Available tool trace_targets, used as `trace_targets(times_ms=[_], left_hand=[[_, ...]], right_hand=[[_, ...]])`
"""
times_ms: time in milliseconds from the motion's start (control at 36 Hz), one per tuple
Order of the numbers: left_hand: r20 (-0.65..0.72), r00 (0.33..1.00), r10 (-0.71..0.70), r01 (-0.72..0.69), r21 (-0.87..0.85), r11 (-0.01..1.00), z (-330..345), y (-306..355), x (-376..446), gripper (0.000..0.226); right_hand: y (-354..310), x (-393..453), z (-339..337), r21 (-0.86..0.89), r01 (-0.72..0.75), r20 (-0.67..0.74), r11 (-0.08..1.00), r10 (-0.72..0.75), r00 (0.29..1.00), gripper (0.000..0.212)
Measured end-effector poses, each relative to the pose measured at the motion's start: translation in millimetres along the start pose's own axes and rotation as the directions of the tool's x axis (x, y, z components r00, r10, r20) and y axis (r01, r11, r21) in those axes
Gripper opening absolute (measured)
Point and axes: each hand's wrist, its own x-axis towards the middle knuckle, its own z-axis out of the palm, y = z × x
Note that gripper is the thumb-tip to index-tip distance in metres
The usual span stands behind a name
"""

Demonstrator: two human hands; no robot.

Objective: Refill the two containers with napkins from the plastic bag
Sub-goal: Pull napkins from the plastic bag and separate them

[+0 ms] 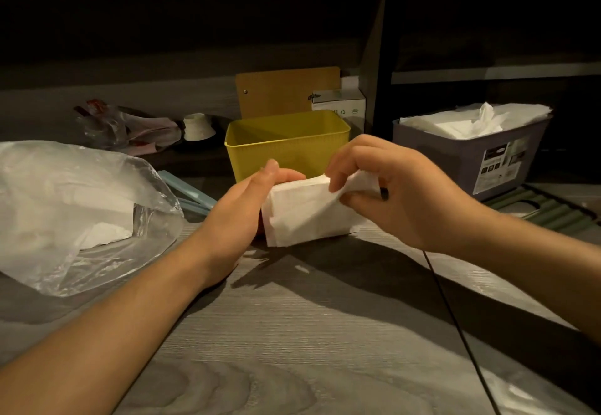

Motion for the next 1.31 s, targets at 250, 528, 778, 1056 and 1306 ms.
trace_targets(times_ms=[250,528,778,1056,1306], left_hand=[[0.125,0.985,0.115,-0.124,0.063,0.99,-5,-4,-3,0.083],[0.098,0.982,0.162,-0.177,0.186,0.966,1,-3,-4,0.067],[0.048,0.983,0.18,-0.185,0.148,0.972,4,-4,-4,0.078],[0.016,0.991,0.132,-0.133,0.139,0.981,16,-7,-4,0.107],[-0.005,0.994,0.105,-0.102,0.185,0.978,15,-5,-3,0.095]], right_hand=[[18,-7,12,0.037,-0.216,-0.085,0.976,0.219,0.972,0.013],[13,-11,22,0.361,-0.366,-0.058,0.858,0.412,0.909,0.042],[7,-15,23,0.445,-0.298,0.032,0.845,0.318,0.948,0.076],[1,-17,25,0.461,-0.322,-0.022,0.827,0.374,0.927,0.081],[10,-18,24,0.509,-0.402,-0.051,0.761,0.493,0.869,0.085]])
